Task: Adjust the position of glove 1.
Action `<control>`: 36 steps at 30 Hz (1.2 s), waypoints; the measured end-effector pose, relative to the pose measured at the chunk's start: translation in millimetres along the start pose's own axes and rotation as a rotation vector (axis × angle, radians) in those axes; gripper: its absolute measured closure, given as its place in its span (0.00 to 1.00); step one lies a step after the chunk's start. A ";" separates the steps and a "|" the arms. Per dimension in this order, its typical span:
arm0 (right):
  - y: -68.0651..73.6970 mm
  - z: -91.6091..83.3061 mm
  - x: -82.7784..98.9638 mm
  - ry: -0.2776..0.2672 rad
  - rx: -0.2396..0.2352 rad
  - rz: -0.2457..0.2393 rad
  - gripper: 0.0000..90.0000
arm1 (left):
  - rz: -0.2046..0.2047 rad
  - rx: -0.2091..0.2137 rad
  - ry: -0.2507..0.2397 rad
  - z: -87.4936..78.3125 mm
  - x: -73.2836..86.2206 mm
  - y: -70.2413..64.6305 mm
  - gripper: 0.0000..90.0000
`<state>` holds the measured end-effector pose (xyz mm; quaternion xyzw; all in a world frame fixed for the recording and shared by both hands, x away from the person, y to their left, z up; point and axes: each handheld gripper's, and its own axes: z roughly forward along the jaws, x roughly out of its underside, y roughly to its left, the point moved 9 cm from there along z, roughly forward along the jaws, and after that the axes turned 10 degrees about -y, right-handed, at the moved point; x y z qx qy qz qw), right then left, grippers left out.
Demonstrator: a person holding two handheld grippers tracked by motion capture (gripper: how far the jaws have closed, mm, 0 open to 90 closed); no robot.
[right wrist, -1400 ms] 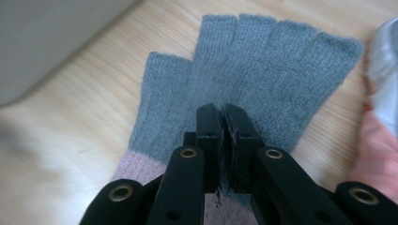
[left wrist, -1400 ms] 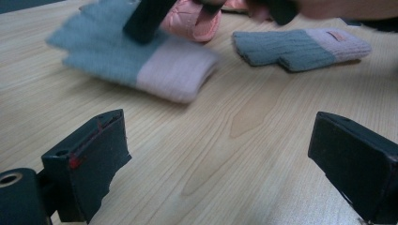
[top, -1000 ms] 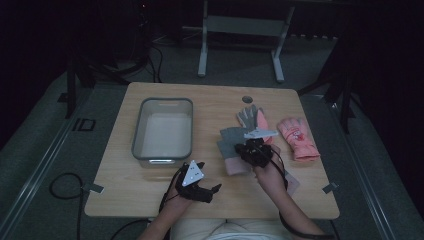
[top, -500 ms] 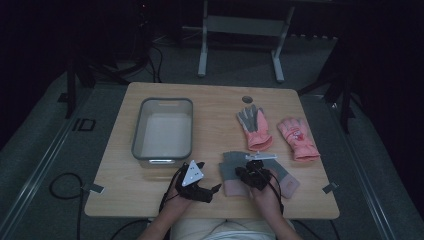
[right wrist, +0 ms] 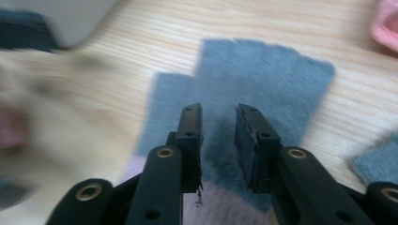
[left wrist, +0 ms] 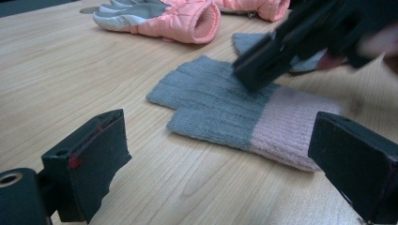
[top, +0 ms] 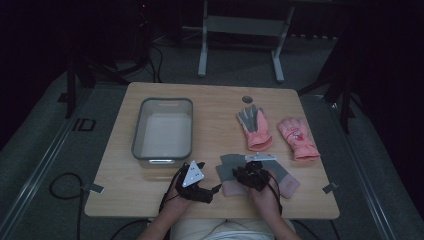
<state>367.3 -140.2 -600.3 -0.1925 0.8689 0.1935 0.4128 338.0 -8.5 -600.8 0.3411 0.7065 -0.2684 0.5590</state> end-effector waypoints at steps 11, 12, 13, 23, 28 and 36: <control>-44.5 -45.5 -22.4 -0.064 -0.131 -0.285 0.71 | -0.007 0.006 0.002 0.4 0.2 0.1 0.05; -44.5 -45.5 -22.4 -0.064 -0.131 -0.285 0.71 | -0.007 0.006 0.002 0.4 0.2 0.1 0.05; -53.0 -49.5 -22.2 -0.066 -0.114 -0.316 0.71 | -0.007 0.006 0.002 0.4 0.2 0.1 0.05; -116.5 -64.7 6.2 0.016 -0.136 -0.343 0.73 | -0.004 0.002 -0.001 0.2 -0.1 -0.1 0.05; -135.6 -55.9 23.9 0.082 -0.113 -0.369 0.70 | -0.003 0.002 0.000 0.3 0.0 -0.1 0.05; -133.8 -54.9 24.8 0.103 -0.124 -0.344 0.88 | 0.001 -0.001 -0.003 0.1 -0.1 -0.1 0.05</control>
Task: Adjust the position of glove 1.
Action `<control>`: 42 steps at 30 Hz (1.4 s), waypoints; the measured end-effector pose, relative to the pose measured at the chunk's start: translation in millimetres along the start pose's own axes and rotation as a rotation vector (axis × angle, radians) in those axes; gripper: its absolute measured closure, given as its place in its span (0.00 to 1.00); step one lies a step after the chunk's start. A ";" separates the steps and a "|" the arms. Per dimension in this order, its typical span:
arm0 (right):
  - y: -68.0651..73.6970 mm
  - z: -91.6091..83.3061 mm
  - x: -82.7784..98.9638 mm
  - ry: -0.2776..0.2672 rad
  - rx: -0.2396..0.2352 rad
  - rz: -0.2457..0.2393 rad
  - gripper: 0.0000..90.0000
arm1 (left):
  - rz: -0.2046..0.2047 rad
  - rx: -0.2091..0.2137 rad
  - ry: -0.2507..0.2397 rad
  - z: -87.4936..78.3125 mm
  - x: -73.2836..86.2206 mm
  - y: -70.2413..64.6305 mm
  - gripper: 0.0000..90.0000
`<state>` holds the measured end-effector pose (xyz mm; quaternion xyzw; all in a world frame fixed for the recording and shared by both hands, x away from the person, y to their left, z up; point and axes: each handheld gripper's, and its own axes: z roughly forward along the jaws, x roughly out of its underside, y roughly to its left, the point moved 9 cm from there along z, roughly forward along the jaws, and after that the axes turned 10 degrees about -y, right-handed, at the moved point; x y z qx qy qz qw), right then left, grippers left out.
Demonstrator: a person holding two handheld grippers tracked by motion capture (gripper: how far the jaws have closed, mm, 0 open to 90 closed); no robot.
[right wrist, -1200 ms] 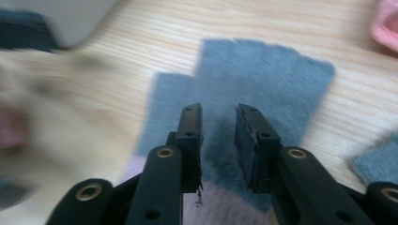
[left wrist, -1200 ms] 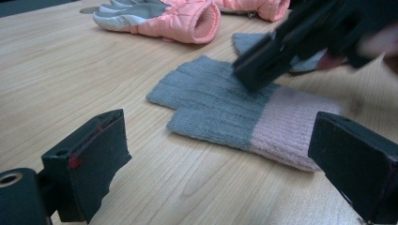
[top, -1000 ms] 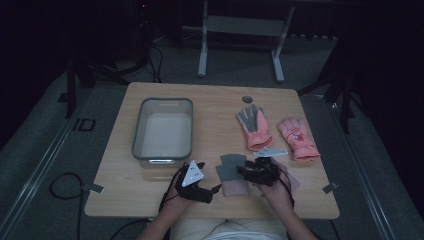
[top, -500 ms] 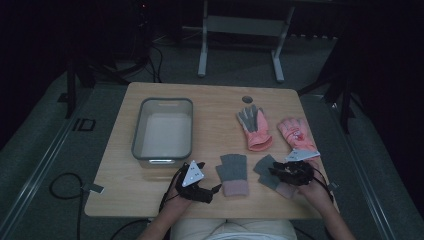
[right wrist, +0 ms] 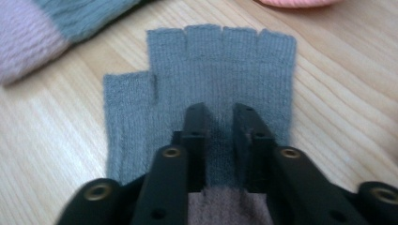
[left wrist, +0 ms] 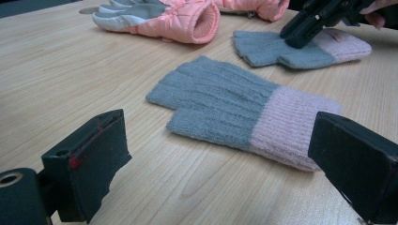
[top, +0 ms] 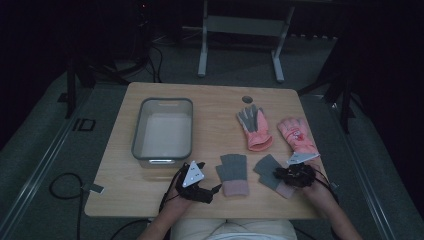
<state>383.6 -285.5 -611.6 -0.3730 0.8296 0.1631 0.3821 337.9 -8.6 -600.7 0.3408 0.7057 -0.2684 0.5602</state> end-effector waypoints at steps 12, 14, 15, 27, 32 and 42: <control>3.3 -20.4 -26.6 -0.077 0.139 0.184 0.95 | 0.003 0.000 0.003 0.0 0.1 0.0 0.05; 5.7 -29.3 -34.3 -0.096 0.206 0.165 0.94 | 0.003 0.000 0.000 -0.1 -0.1 -0.2 0.05; 7.4 -32.9 -37.7 -0.112 0.226 0.173 0.95 | 0.001 0.000 0.000 0.0 0.0 -0.1 0.05; 15.8 -49.3 -47.3 -0.165 0.380 0.358 0.94 | 0.003 0.003 -0.006 -0.2 -0.5 -0.1 0.05; 14.8 -50.7 -42.0 -0.196 0.429 0.402 0.94 | 0.002 -0.012 -0.011 -0.4 -0.9 0.6 0.05; 17.4 -20.3 -7.8 -0.149 0.456 0.497 0.94 | 0.010 -0.014 -0.007 -0.3 -0.6 0.1 0.05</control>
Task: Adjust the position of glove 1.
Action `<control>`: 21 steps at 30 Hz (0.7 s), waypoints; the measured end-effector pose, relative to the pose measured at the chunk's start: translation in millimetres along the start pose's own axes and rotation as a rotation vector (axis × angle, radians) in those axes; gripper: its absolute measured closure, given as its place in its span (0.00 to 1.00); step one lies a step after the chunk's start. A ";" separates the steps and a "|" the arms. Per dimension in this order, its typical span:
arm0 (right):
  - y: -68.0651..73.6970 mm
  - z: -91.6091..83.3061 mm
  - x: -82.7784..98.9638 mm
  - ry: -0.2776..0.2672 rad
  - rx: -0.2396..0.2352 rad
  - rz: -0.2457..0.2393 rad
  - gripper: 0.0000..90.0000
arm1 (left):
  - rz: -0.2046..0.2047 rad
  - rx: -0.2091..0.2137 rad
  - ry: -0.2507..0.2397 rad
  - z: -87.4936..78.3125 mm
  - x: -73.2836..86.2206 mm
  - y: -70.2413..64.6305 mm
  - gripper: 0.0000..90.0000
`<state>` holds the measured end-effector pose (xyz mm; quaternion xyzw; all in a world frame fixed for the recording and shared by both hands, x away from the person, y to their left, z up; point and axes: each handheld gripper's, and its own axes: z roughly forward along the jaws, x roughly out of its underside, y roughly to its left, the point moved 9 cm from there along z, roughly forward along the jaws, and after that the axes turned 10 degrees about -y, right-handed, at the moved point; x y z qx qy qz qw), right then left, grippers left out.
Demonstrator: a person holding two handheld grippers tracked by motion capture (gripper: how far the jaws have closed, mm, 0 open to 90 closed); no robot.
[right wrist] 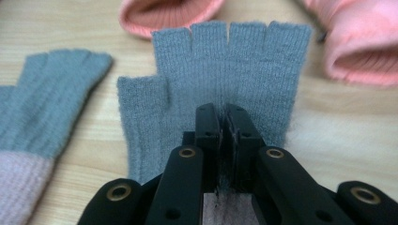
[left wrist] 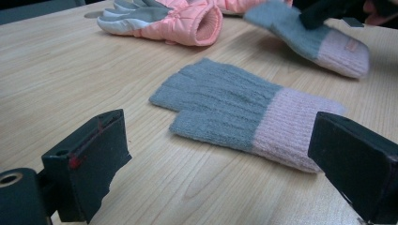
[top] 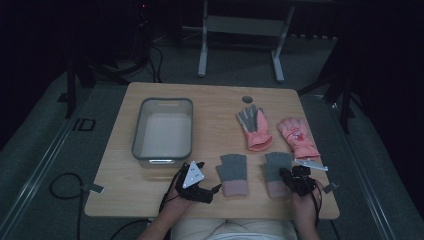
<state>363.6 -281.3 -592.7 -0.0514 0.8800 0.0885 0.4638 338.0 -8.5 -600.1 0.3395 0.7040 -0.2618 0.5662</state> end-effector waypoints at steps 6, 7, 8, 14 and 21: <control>-2.6 12.5 15.4 0.020 0.016 0.014 0.89 | 0.008 -0.007 -0.004 -0.1 -0.2 -0.3 0.05; -2.5 12.8 15.4 0.020 0.018 0.006 0.88 | 0.009 -0.006 -0.002 0.0 -0.1 -0.4 0.06; -2.9 13.7 15.2 0.016 0.017 0.010 0.88 | 0.010 -0.004 0.001 0.1 0.1 -0.4 0.06; -4.4 10.8 9.0 0.014 -0.037 0.032 0.80 | 0.001 0.002 0.001 0.1 0.0 0.0 0.06; -11.2 1.1 -17.0 0.014 -0.205 -0.217 0.74 | 0.003 0.001 -0.008 -0.1 -0.6 -0.1 0.06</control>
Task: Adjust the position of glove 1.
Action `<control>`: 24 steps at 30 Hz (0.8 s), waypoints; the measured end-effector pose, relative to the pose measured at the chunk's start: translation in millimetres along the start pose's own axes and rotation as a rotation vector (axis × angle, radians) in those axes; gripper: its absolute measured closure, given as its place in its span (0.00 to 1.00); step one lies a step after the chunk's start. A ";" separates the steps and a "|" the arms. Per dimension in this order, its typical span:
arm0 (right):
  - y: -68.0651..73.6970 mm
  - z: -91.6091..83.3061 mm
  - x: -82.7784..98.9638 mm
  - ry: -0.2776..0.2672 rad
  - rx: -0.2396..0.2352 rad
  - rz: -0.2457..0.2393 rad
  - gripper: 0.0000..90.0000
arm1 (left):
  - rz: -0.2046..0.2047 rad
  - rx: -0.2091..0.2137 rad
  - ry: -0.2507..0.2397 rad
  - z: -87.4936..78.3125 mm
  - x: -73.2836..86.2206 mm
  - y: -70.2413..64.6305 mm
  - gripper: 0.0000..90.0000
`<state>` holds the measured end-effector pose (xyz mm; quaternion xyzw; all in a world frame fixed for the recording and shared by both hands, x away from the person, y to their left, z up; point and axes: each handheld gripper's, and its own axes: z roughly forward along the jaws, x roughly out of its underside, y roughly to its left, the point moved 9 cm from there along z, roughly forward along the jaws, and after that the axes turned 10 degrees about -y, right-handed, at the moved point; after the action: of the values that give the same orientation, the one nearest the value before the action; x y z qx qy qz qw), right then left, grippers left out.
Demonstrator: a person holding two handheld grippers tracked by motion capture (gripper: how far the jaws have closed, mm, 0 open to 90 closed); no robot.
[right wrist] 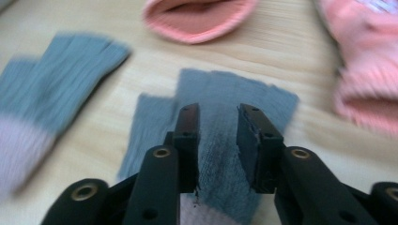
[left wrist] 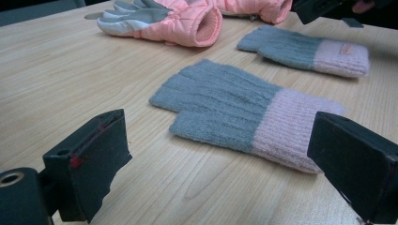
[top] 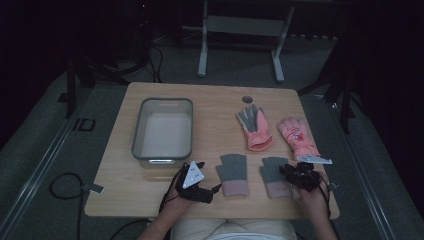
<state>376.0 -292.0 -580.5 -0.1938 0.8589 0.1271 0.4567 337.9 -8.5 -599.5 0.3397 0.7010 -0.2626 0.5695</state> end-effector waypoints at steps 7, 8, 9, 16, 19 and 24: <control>2.0 1.3 5.7 0.095 -0.155 -0.196 0.72 | 0.001 0.001 -0.003 -0.4 -0.3 -0.1 0.06; 3.2 2.1 7.4 0.107 -0.173 -0.199 0.72 | -0.001 0.001 -0.005 -0.5 -0.4 0.1 0.05; 4.5 3.0 8.5 0.109 -0.189 -0.215 0.71 | -0.004 0.000 -0.007 -0.7 -0.5 0.1 0.05; 3.0 9.3 22.1 0.136 -0.186 -0.225 0.67 | -0.002 0.001 -0.016 -1.0 -1.2 0.0 0.05; 1.7 10.7 28.3 0.134 -0.177 -0.199 0.72 | -0.007 0.004 -0.014 -0.7 -0.9 0.2 0.05; 2.6 12.5 28.8 0.145 -0.133 -0.156 0.88 | -0.006 0.006 -0.013 -0.8 -0.9 0.3 0.05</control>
<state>369.4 -291.0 -611.3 -0.2987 0.8616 0.1337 0.3880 337.8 -7.9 -598.4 0.3377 0.6974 -0.2688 0.5722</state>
